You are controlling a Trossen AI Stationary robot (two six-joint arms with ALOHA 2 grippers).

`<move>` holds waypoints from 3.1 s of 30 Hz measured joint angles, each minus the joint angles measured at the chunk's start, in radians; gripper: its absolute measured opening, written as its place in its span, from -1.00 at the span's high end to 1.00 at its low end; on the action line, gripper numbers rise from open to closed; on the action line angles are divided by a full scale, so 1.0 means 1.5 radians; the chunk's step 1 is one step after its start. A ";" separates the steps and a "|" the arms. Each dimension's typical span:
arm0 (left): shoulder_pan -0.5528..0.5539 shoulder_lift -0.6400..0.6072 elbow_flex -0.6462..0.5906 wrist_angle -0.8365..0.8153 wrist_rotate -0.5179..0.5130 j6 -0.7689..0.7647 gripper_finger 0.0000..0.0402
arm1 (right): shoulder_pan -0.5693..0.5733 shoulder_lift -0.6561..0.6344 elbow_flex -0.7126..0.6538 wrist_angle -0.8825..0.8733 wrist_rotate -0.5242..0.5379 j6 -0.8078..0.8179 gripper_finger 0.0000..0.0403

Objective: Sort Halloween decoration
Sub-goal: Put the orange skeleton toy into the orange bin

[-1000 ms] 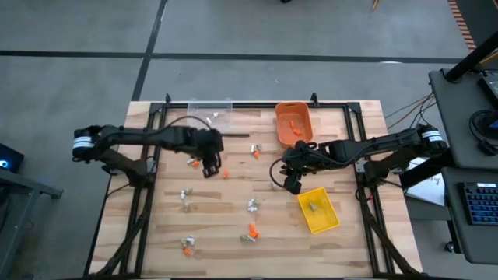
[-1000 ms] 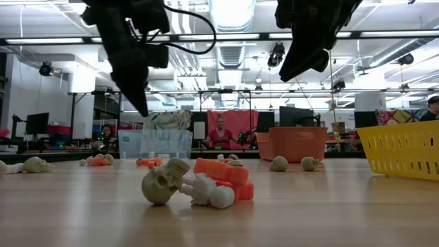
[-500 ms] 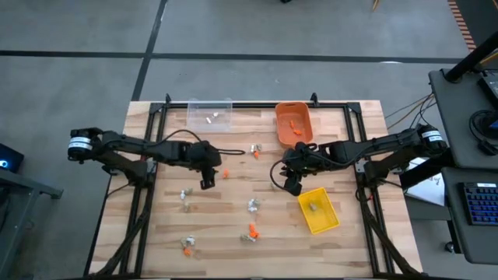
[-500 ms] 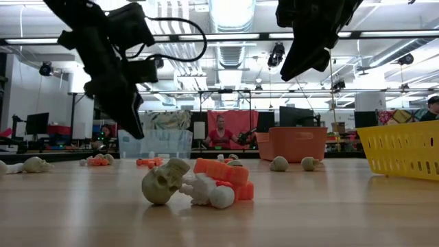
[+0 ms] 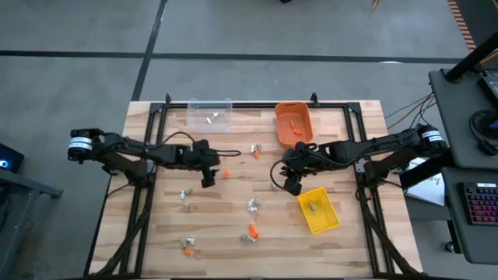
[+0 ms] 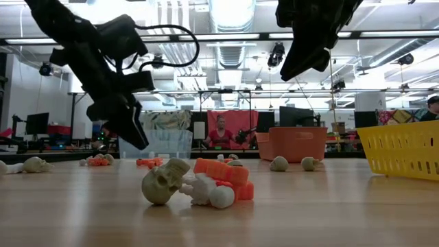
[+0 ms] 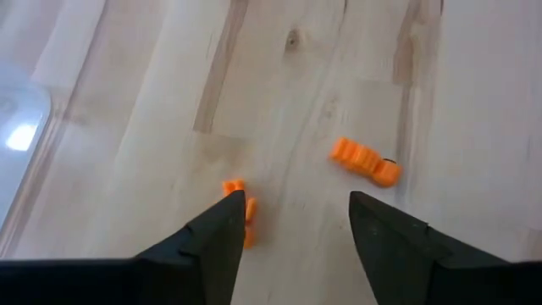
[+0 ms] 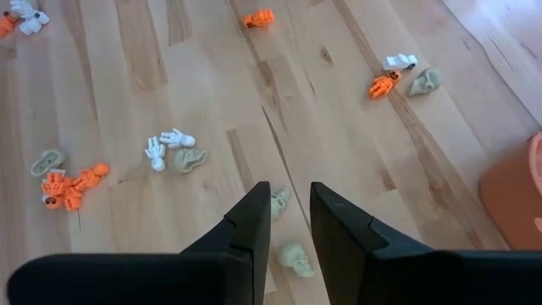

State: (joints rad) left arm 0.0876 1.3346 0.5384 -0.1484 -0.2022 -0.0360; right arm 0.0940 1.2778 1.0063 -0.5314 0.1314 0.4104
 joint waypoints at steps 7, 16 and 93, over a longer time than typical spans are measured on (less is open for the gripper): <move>0.034 0.000 -0.029 0.042 -0.001 0.015 0.05 | 0.000 0.000 -0.001 0.019 0.001 -0.004 0.58; 0.065 0.010 -0.063 0.101 0.000 0.016 0.08 | 0.000 0.000 0.000 0.026 0.001 -0.006 0.62; -0.130 0.204 0.072 0.842 0.069 0.130 0.98 | 0.004 0.000 -0.159 0.684 -0.087 -0.309 0.51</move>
State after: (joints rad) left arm -0.1070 1.6413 0.6468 1.1149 -0.0990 0.1585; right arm 0.0998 1.2778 0.7677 0.4941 0.0013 -0.0528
